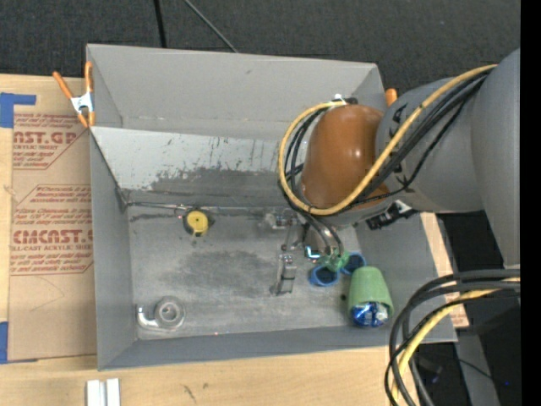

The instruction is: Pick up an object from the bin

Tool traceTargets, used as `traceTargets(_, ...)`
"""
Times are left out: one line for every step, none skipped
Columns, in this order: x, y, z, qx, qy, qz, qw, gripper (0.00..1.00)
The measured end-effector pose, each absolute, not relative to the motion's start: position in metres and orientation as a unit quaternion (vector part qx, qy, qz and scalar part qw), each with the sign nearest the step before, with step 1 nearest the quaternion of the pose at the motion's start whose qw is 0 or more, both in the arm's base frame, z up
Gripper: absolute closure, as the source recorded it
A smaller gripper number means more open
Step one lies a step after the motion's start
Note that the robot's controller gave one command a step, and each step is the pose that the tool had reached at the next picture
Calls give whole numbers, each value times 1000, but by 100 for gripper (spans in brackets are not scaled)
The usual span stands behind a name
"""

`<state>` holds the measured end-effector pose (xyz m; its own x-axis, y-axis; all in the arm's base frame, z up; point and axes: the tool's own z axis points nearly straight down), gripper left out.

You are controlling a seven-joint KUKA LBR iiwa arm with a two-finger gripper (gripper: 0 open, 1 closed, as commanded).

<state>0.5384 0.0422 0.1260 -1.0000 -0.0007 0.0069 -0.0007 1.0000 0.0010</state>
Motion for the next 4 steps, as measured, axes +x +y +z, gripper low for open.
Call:
traceTargets(567, -107, 69, -74, -997, 1, 0, 0)
traceTargets(547, -92, 100, -139, -990, -1, -1, 0)
traceTargets(535, -84, 116, -263, -965, -1, 0, 0)
traceTargets(523, -86, 68, -365, -931, 0, 2, 0)
